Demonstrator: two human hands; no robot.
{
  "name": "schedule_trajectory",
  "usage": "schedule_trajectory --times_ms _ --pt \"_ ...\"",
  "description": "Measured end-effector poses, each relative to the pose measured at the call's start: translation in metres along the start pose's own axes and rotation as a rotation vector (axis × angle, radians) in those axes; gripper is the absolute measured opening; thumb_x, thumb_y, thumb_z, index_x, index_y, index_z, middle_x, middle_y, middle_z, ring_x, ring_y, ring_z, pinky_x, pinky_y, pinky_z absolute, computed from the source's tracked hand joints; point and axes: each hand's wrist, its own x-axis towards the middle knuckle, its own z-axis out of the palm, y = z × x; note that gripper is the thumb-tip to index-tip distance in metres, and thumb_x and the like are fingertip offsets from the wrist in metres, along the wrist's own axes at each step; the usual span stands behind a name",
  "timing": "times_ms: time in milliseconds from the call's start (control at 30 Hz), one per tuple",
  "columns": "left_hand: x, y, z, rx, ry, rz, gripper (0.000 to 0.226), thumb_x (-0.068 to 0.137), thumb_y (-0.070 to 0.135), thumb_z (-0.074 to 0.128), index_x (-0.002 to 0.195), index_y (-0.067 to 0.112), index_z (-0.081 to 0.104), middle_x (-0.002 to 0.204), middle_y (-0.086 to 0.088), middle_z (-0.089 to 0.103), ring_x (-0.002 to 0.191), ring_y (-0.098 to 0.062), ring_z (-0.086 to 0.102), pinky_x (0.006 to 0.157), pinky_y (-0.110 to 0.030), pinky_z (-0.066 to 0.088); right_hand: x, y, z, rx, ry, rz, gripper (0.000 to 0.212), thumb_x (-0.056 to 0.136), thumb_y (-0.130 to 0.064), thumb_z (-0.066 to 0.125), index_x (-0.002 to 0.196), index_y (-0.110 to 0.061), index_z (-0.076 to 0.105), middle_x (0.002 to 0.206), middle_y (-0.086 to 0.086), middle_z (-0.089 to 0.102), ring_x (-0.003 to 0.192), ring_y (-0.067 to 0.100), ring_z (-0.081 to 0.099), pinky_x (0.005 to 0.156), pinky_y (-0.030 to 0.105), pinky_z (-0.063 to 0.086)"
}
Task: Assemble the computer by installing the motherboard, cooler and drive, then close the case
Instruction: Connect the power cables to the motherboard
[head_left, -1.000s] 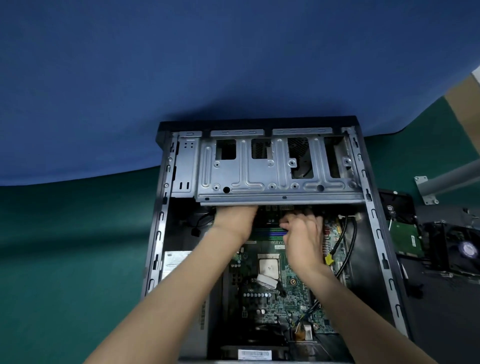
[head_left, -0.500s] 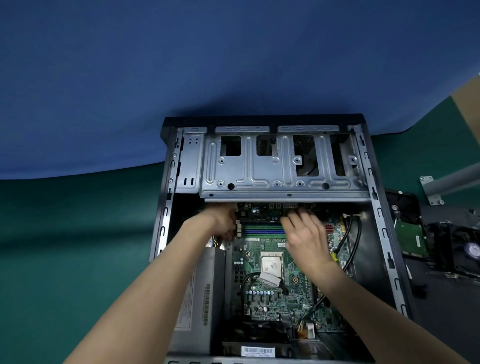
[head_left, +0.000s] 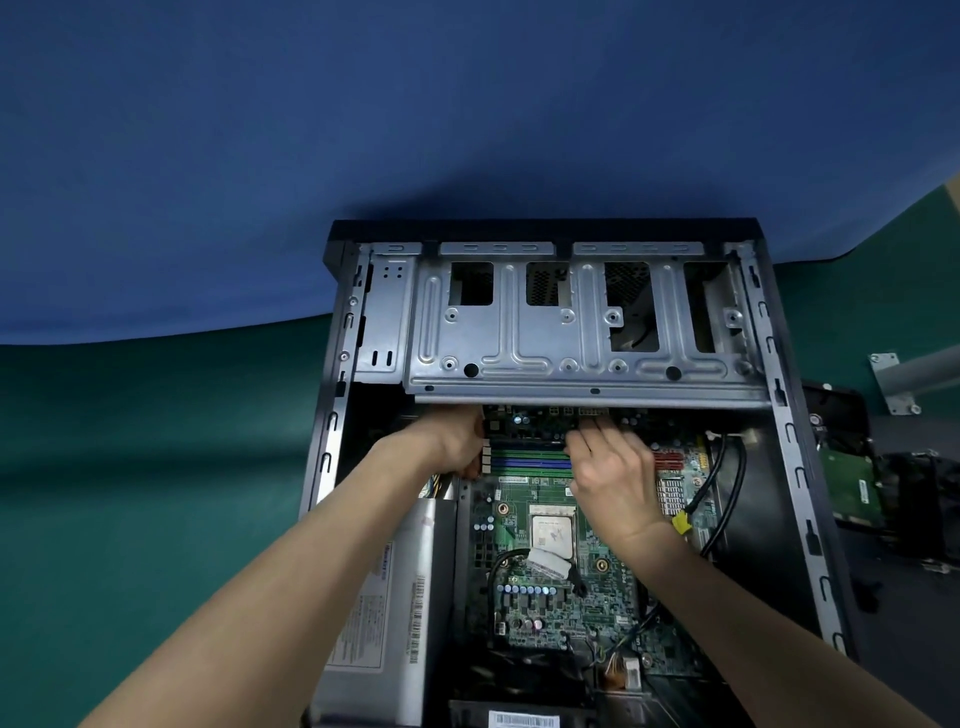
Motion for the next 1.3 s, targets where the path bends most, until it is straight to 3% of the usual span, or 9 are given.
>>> schedule_trajectory --times_ms 67,267,433,567,733,900,1100,1200,1300 --pt "0.0 0.0 0.0 0.02 0.004 0.01 0.025 0.097 0.002 0.035 0.105 -0.003 0.058 0.095 -0.019 0.071 0.079 -0.025 0.065 0.074 -0.031 0.051 0.0 0.0 0.003 -0.013 0.011 -0.01 0.019 0.057 0.009 0.052 0.065 0.003 0.068 0.057 0.012 0.063 0.051 0.023 0.061 0.046 0.027 0.051" --pt "0.002 0.0 0.0 0.043 0.01 -0.007 0.024 0.097 0.004 0.035 0.113 0.0 0.052 0.102 -0.02 0.068 0.096 -0.032 0.064 0.085 -0.036 0.051 -0.003 0.003 0.0 0.002 -0.015 0.025 0.04 0.034 0.014 0.072 0.072 0.002 0.071 0.063 0.012 0.066 0.055 0.025 0.063 0.049 0.032 0.055" --pt "0.0 0.003 0.002 0.051 0.029 -0.043 0.032 0.094 -0.002 0.037 0.125 0.001 0.046 0.115 -0.022 0.061 0.108 -0.033 0.059 0.094 -0.039 0.048 -0.011 0.006 -0.006 0.101 -0.128 0.161 0.044 0.042 0.019 0.082 0.081 0.003 0.071 0.076 0.015 0.069 0.077 0.036 0.067 0.062 0.045 0.059" --pt "-0.005 0.001 -0.002 0.075 0.076 -0.051 0.036 0.093 -0.004 0.037 0.126 0.005 0.049 0.119 -0.017 0.06 0.108 -0.029 0.059 0.087 -0.029 0.046 -0.01 0.005 -0.017 0.18 -0.134 0.238 0.045 0.044 0.022 0.084 0.085 0.008 0.072 0.077 0.017 0.07 0.085 0.04 0.068 0.068 0.045 0.057" --pt "-0.015 0.004 -0.008 0.062 0.091 -0.023 0.032 0.094 0.0 0.038 0.123 0.003 0.052 0.122 -0.019 0.058 0.11 -0.031 0.058 0.093 -0.034 0.047 -0.011 0.002 -0.034 0.247 -0.113 0.633 0.045 0.069 0.025 0.061 0.111 0.01 0.064 0.097 0.02 0.066 0.101 0.035 0.056 0.084 0.041 0.048" --pt "-0.019 0.006 -0.001 0.001 0.065 -0.007 0.035 0.093 -0.004 0.033 0.124 -0.002 0.049 0.121 -0.021 0.057 0.11 -0.031 0.057 0.085 -0.029 0.045 -0.01 0.005 -0.04 0.598 -0.108 1.114 0.038 0.081 0.018 0.05 0.114 0.004 0.062 0.107 0.014 0.063 0.09 0.018 0.056 0.071 0.013 0.043" --pt "-0.007 -0.002 0.002 -0.1 0.067 -0.048 0.032 0.097 0.002 0.035 0.122 -0.008 0.052 0.12 -0.025 0.059 0.11 -0.035 0.058 0.096 -0.039 0.047 -0.009 0.004 -0.04 0.78 0.019 1.282 0.036 0.082 0.019 0.046 0.108 0.005 0.068 0.097 0.011 0.068 0.09 0.021 0.063 0.085 0.023 0.045" --pt "-0.001 -0.005 0.002 -0.168 0.061 -0.077 0.03 0.097 0.004 0.038 0.117 -0.011 0.054 0.114 -0.027 0.062 0.085 -0.028 0.065 0.08 -0.033 0.053 -0.012 0.003 -0.04 0.807 0.027 1.285 0.038 0.082 0.019 0.046 0.109 0.003 0.067 0.099 0.009 0.069 0.089 0.018 0.063 0.087 0.022 0.046" --pt "0.003 -0.007 0.003 -0.197 0.048 -0.085 0.032 0.097 0.002 0.034 0.118 -0.013 0.054 0.115 -0.03 0.06 0.101 -0.036 0.062 0.09 -0.041 0.051 -0.011 0.003 -0.04 0.849 0.037 1.31 0.041 0.082 0.02 0.044 0.111 0.002 0.066 0.104 0.009 0.069 0.094 0.019 0.065 0.093 0.026 0.048"
